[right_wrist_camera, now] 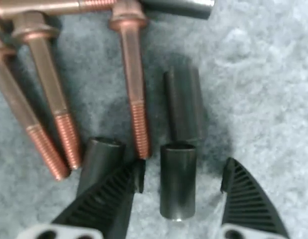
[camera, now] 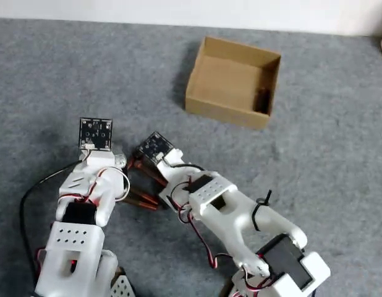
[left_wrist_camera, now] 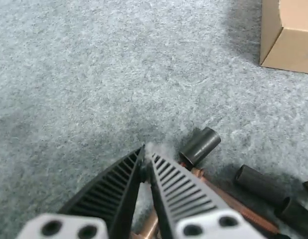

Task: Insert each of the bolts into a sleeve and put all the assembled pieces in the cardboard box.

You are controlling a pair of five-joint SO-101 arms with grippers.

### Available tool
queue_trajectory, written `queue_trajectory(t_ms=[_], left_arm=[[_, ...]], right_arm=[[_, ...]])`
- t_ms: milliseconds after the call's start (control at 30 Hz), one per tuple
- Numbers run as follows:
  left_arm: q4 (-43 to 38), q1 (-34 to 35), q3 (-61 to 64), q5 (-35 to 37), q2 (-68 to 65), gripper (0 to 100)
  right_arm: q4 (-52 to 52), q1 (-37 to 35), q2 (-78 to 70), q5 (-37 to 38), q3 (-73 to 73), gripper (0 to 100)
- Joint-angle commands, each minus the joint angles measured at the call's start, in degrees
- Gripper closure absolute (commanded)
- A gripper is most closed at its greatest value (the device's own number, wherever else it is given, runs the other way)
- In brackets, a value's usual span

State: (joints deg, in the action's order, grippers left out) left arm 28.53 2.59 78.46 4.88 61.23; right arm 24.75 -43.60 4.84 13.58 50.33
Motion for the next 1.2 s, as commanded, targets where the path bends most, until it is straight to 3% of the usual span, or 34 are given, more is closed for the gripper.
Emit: queue_trajectory(t_ms=[0,167,600,933,1067,1167], left_arm=[[-1.8,0.5,-1.2,0.4,0.2,99],[-1.8,0.6,-1.2,0.4,0.2,99],[-1.9,0.4,-1.1,0.2,-0.1,99],[-1.8,-2.3,-2.7,0.4,-1.5,99],[-1.8,-5.8,-6.4,0.7,-8.7,99],[-1.8,-5.6,-11.2,6.7,-17.9,99]], right_arm=[[-1.6,-0.4,-0.9,0.3,-1.9,79.6],[-1.6,-0.2,-0.9,0.3,-1.7,99.3],[2.2,1.4,1.1,0.2,-2.1,99.5],[11.6,4.9,29.9,0.2,8.0,99.5],[17.4,9.7,40.7,0.2,10.9,99.5],[21.2,12.7,47.0,0.2,13.1,99.5]])
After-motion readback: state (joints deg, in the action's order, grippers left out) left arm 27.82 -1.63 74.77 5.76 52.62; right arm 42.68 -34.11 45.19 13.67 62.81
